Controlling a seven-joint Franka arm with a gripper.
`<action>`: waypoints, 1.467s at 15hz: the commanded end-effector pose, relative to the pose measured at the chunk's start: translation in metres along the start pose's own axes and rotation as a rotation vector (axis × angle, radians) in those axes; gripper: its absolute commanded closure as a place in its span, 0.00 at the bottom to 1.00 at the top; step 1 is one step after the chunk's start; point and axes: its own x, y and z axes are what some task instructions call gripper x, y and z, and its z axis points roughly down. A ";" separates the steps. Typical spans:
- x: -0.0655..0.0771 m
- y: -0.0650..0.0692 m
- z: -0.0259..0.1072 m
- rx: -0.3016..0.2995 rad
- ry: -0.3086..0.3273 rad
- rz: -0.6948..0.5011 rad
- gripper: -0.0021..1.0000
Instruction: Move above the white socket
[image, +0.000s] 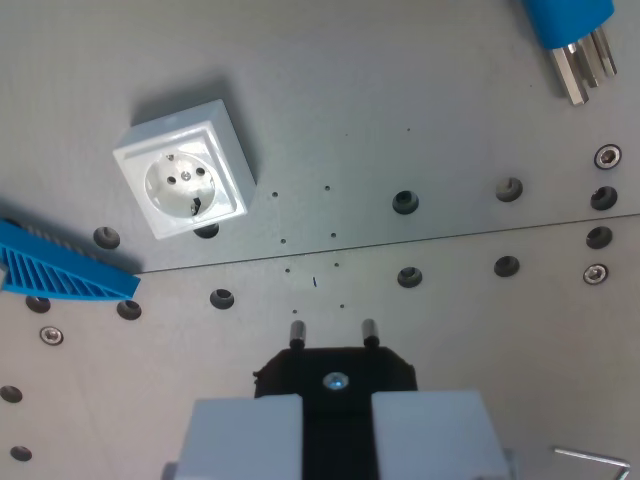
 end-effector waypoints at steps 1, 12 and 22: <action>0.000 0.000 0.000 0.000 0.001 0.001 1.00; -0.001 -0.002 0.005 0.001 0.006 -0.023 1.00; -0.006 -0.012 0.029 0.006 0.070 -0.081 1.00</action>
